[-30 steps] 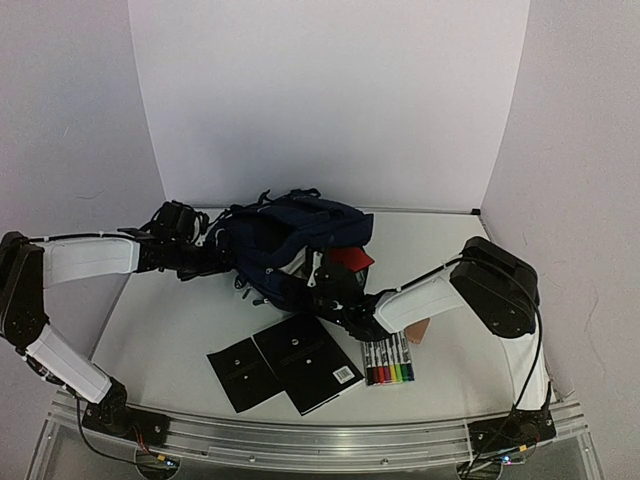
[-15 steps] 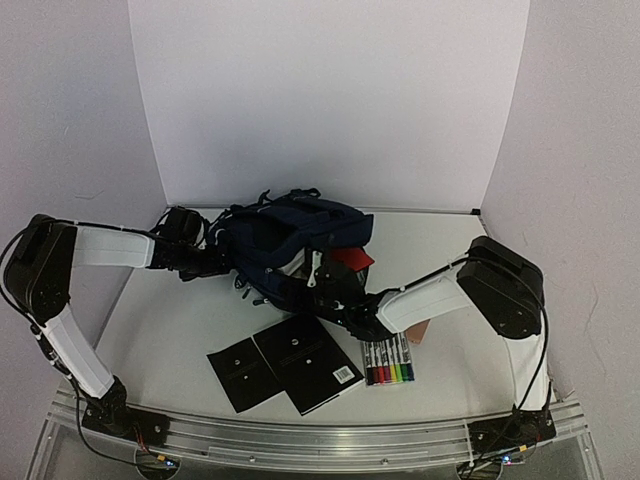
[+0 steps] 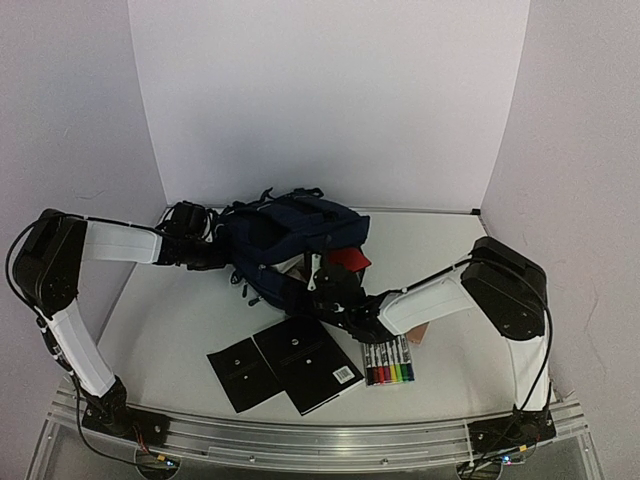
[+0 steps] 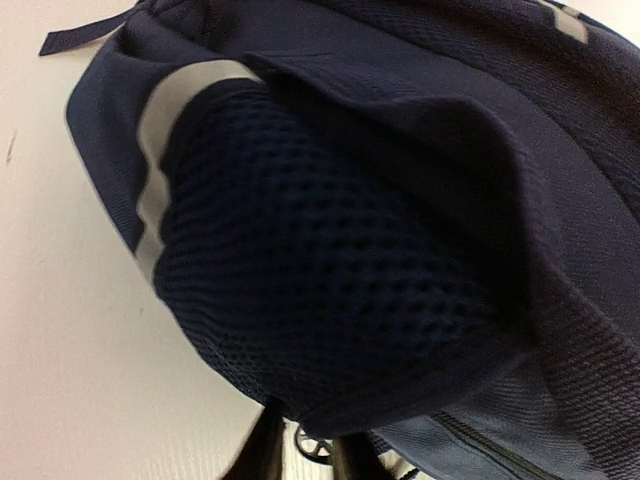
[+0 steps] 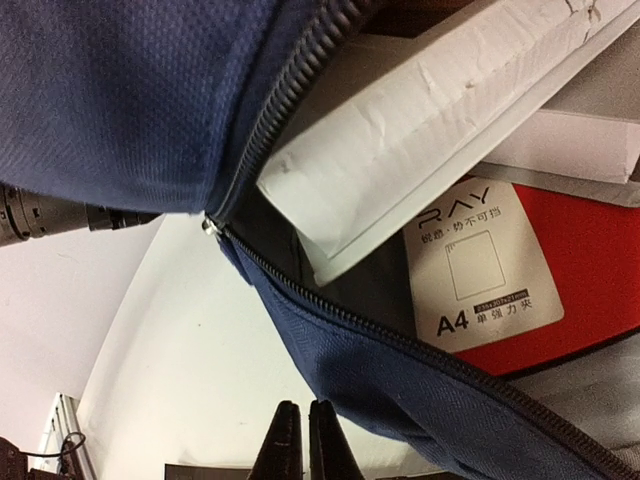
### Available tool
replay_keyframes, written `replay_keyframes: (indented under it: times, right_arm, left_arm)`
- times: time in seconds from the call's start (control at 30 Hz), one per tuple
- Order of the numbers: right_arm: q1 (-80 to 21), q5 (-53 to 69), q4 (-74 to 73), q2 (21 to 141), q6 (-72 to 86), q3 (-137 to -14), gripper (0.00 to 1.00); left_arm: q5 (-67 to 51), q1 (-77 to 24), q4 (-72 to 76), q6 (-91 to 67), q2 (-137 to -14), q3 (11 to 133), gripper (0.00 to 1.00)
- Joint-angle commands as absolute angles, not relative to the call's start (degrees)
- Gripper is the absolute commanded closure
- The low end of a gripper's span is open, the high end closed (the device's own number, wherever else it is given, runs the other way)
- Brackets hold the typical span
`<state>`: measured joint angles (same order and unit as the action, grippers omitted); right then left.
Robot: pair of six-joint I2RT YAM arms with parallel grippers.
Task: Pack the student bag
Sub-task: Zip the student bag at the center of the board.
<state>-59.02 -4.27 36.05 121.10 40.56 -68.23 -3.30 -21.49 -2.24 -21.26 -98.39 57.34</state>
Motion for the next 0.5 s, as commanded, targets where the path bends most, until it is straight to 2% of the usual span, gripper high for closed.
replay_keyframes:
  times: [0.0, 0.1, 0.2, 0.33, 0.47]
  right_arm:
    - [-59.73, -8.72, 35.96, 115.43, 38.95, -67.51, 0.86]
    - [-59.71, -11.43, 32.07, 113.08, 39.72, -67.2, 0.71]
    - [-59.72, -13.35, 29.28, 109.56, 41.21, -64.91, 0.6]
    - [-59.73, -13.06, 27.03, 104.02, 43.12, -60.89, 0.54]
    - [-59.75, -12.53, 22.9, 99.68, 45.75, -58.58, 0.53]
  left_arm:
    - [-11.13, -21.21, 5.24, -17.25, -98.05, 58.18, 0.99]
    - [-15.72, -23.29, 7.52, -16.84, -95.82, 55.84, 1.0]
    - [-16.48, -27.34, 7.8, -17.56, -93.0, 54.54, 1.0]
    - [-15.02, -32.48, 8.41, -19.73, -89.75, 53.3, 1.0]
    - [-15.13, -33.7, 9.77, -23.42, -87.47, 51.72, 1.0]
